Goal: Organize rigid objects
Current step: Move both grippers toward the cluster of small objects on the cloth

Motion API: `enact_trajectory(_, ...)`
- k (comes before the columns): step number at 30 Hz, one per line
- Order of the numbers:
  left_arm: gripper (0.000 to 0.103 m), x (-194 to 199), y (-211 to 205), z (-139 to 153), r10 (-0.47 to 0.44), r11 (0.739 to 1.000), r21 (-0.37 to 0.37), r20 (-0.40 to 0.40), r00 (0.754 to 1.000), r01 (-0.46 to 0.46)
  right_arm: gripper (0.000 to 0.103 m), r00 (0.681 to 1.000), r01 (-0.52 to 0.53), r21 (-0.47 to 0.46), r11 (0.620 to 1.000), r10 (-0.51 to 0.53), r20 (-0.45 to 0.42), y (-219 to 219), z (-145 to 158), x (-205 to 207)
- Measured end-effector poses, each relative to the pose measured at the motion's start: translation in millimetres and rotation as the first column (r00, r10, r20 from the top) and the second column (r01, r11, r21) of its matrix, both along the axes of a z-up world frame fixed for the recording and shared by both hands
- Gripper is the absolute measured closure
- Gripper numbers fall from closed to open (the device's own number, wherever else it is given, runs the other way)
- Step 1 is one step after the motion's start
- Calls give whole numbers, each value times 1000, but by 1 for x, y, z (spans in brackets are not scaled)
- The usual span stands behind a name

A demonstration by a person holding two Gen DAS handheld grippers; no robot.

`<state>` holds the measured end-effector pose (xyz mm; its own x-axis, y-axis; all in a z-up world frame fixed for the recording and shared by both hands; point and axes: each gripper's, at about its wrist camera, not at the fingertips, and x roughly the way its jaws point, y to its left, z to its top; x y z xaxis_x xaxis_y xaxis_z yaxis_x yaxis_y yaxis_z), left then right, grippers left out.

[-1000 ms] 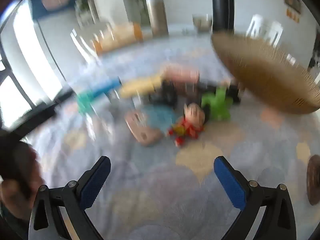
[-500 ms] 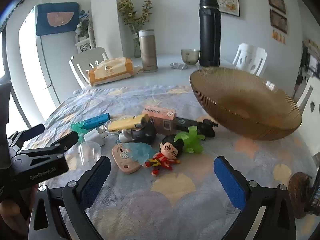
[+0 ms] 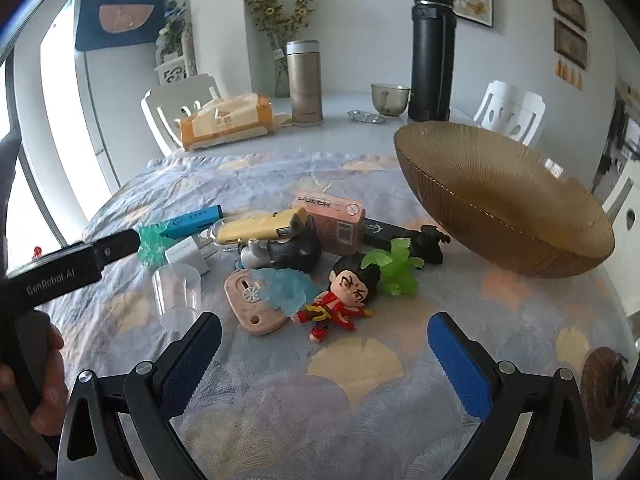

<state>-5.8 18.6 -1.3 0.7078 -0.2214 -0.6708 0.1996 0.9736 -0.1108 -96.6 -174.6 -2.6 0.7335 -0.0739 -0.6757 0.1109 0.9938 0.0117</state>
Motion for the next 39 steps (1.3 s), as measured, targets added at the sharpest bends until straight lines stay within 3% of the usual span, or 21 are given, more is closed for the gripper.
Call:
enact_trajectory(6, 0, -2, -4, 0, -11, 999, 34, 4, 1000, 11, 0, 1000, -19, -47, 999, 19, 3, 10, -1, 0)
enact_trajectory(39, 0, 0, -8, -6, -25, 999, 37, -19, 1000, 25, 0, 1000, -6, -18, 1000, 5, -29, 7, -4, 3)
